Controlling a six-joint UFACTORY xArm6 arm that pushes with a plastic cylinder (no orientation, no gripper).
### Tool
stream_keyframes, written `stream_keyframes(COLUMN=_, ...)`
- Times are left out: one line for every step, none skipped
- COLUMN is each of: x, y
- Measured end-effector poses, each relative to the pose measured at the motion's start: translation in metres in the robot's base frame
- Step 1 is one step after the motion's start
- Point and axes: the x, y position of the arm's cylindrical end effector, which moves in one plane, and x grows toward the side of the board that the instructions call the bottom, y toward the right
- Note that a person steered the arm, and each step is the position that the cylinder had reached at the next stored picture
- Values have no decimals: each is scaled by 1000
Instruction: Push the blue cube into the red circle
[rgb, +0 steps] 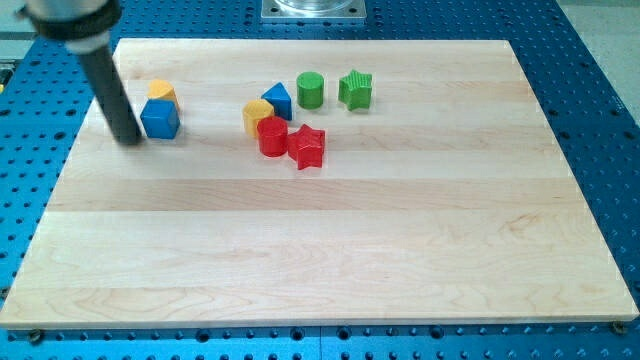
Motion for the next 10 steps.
stream_keyframes(x=10, y=4)
stream_keyframes(x=-10, y=-44)
stream_keyframes(x=-52, y=-16)
stream_keyframes(x=-67, y=22)
stream_keyframes(x=-20, y=51)
stream_keyframes(x=30, y=57)
stream_keyframes(x=-3, y=54)
stream_keyframes(x=-51, y=49)
stream_keyframes(x=-44, y=101)
stream_keyframes(x=-51, y=121)
